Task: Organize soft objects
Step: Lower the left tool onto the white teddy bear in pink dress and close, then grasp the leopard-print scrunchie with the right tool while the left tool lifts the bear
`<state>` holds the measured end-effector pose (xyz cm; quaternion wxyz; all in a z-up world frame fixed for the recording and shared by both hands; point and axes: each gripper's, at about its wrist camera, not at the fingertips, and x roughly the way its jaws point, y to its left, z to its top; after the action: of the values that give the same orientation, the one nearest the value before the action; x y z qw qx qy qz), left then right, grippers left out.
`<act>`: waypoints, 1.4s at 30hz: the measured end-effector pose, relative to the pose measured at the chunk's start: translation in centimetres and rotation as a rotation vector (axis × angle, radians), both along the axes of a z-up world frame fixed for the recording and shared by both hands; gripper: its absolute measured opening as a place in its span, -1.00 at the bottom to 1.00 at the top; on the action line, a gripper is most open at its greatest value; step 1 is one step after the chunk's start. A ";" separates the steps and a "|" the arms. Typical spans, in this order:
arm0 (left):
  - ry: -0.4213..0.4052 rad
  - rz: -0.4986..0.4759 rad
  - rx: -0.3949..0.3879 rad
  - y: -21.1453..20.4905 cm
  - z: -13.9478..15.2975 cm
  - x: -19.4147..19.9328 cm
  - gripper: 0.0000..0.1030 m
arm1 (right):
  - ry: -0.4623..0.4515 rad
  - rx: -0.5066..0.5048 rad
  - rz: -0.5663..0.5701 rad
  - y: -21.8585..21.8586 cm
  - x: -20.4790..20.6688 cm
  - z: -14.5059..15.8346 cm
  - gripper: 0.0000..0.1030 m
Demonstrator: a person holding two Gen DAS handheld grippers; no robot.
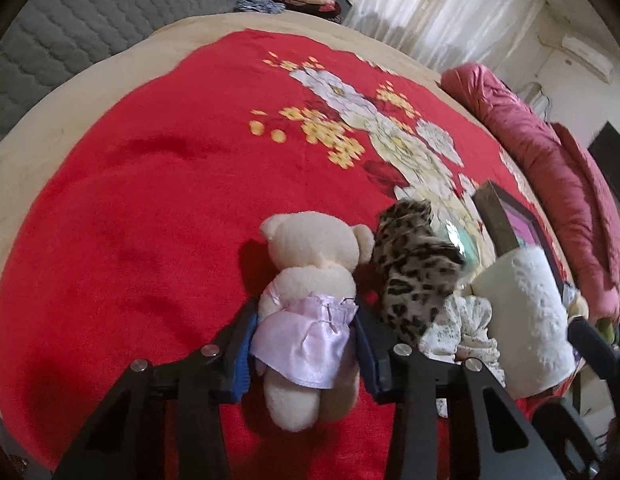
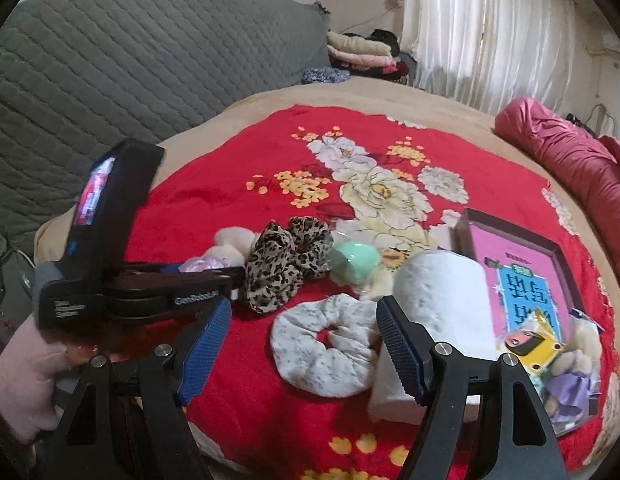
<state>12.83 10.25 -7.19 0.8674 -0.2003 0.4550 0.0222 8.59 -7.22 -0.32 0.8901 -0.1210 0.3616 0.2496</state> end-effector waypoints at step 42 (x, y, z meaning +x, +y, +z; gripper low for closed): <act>-0.098 0.161 -0.016 5.7 1.7 -1.7 -0.16 | 0.202 0.071 -0.085 6.8 8.8 -6.3 -0.50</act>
<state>11.13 15.98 -5.53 0.8824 -0.2440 0.3945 0.0784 17.37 -0.43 -6.65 0.8626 -0.0483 0.4452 0.2353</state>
